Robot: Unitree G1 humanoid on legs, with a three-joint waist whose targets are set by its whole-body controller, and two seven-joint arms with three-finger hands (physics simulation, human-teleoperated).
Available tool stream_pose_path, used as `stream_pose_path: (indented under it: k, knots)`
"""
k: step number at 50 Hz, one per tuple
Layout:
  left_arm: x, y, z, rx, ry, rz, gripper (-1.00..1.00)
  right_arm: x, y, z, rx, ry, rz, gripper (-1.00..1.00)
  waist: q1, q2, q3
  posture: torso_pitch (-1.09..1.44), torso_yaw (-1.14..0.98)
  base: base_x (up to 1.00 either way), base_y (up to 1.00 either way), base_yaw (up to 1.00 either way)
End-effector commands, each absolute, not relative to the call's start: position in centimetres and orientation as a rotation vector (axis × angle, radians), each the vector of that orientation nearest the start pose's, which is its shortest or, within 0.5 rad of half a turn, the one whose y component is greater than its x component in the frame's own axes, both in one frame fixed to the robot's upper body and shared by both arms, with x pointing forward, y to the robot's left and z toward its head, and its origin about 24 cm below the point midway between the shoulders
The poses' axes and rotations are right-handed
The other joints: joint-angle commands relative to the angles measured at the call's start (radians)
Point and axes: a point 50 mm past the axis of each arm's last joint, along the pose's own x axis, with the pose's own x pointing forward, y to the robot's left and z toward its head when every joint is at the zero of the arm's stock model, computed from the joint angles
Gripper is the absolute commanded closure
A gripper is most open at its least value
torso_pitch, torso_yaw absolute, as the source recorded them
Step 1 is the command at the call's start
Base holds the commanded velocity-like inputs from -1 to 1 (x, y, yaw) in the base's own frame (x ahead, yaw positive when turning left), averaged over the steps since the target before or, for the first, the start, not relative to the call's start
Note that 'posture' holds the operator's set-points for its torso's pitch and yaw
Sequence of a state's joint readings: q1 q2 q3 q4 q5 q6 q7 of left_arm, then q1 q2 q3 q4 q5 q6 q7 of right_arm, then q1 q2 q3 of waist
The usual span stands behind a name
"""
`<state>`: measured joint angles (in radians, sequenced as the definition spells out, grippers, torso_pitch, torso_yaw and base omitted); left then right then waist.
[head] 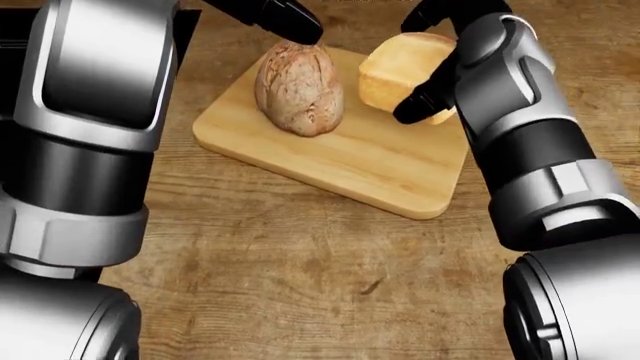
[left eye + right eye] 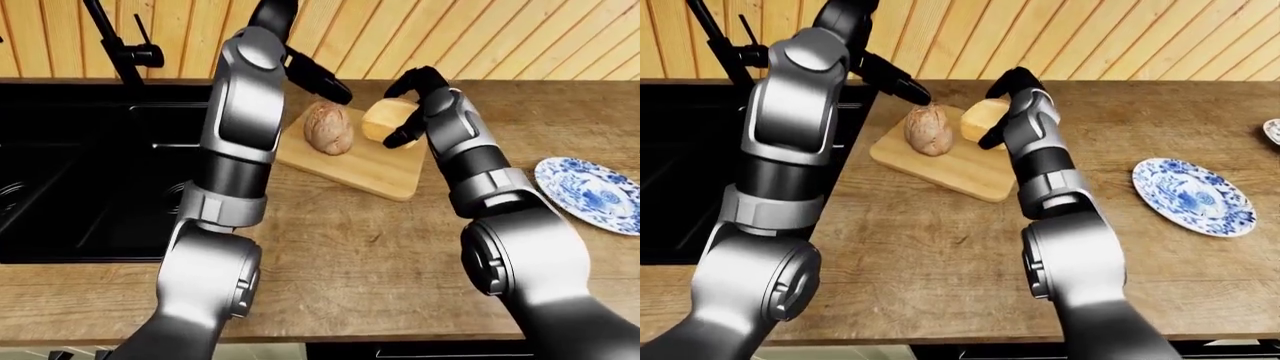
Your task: Place all breads on the cutting board.
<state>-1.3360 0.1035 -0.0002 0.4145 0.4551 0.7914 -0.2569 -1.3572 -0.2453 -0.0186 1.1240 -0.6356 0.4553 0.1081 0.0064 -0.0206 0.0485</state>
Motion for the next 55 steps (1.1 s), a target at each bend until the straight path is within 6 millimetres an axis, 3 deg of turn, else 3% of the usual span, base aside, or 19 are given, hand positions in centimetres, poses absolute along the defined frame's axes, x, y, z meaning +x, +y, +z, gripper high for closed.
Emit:
stream_pose_path:
  k: [1, 12, 15, 18, 20, 22, 24, 25, 30, 35, 43, 50, 55]
  knots:
    - [37.5, 7.9, 34.6, 0.543, -0.205, -0.075, -1.0, 43.0, -15.4, 26.0, -0.85, 0.124, -0.143, 1.0, 0.0, -0.001, -0.035, 0.0, 0.0, 0.0, 0.0, 0.0]
    - [37.5, 8.0, 34.8, 0.539, -0.209, -0.072, -1.0, 43.0, -14.9, 25.4, -0.866, 0.134, -0.116, 0.99, 0.0, 0.0, -0.035, 0.0, 0.0, 0.0, 0.0, 0.0]
    - [37.5, 8.0, 34.9, 0.537, -0.21, -0.07, -1.0, 43.0, -14.9, 25.2, -0.866, 0.141, -0.111, 0.8, 0.0, -0.001, -0.035, 0.0, 0.0, 0.0, 0.0, 0.0]
    - [37.5, 8.0, 34.9, 0.538, -0.211, -0.07, -1.0, 43.0, -14.8, 24.5, -0.871, 0.155, -0.099, 0.48, 0.0, 0.0, -0.034, 0.0, 0.0, 0.0, 0.0, 0.0]
    - [37.5, 8.0, 34.9, 0.54, -0.212, -0.071, -1.0, 43.0, -14.7, 24.5, -0.872, 0.158, -0.093, 0.18, 0.0, 0.0, -0.034, 0.0, 0.0, 0.0, 0.0, 0.0]
    - [37.6, 8.0, 34.9, 0.54, -0.21, -0.071, -1.0, 43.0, -14.7, 24.5, -0.87, 0.163, -0.085, -0.36, -0.001, 0.0, -0.035, 0.0, 0.0, 0.0, 0.0, 0.0]
    - [37.7, 8.0, 34.8, 0.539, -0.209, -0.069, -1.0, 43.0, -14.7, 24.4, -0.87, 0.168, -0.081, -0.48, -0.001, 0.0, -0.034, 0.0, 0.0, 0.0, 0.0, 0.0]
    - [37.7, 8.0, 34.8, 0.539, -0.208, -0.069, -1.0, 43.0, -14.7, 24.3, -0.87, 0.17, -0.079, -0.72, -0.001, 0.0, -0.034, 0.0, 0.0, 0.0, 0.0, 0.0]
    - [37.6, 8.0, 35.0, 0.54, -0.211, -0.068, -1.0, 43.0, -14.6, 24.3, -0.871, 0.172, -0.069, -1.0, -0.002, 0.0, -0.035, 0.0, 0.0, 0.0, 0.0, 0.0]
    - [37.6, 8.1, 35.0, 0.539, -0.211, -0.068, -1.0, 42.9, -14.7, 25.0, -0.87, 0.17, -0.062, -1.0, -0.001, 0.0, -0.034, 0.0, 0.0, 0.0, 0.0, 0.0]
    - [37.6, 8.2, 35.1, 0.542, -0.21, -0.065, -1.0, 41.6, -16.2, 28.5, -0.867, 0.138, -0.079, -0.95, 0.001, -0.002, -0.03, 0.0, 0.0, 0.0, 0.0, 0.0]
    - [37.3, 8.6, 35.2, 0.571, -0.205, -0.063, -1.0, 38.3, -18.4, 31.2, -0.879, 0.113, -0.093, -1.0, 0.003, -0.009, -0.025, 0.0, 0.0, 0.0, 0.0, 0.0]
    - [36.6, 9.7, 35.3, 0.584, -0.191, -0.05, -1.0, 35.9, -20.4, 31.9, -0.861, 0.102, -0.119, -1.0, 0.003, -0.01, -0.024, 0.0, 0.0, 0.0, 0.0, 0.0]
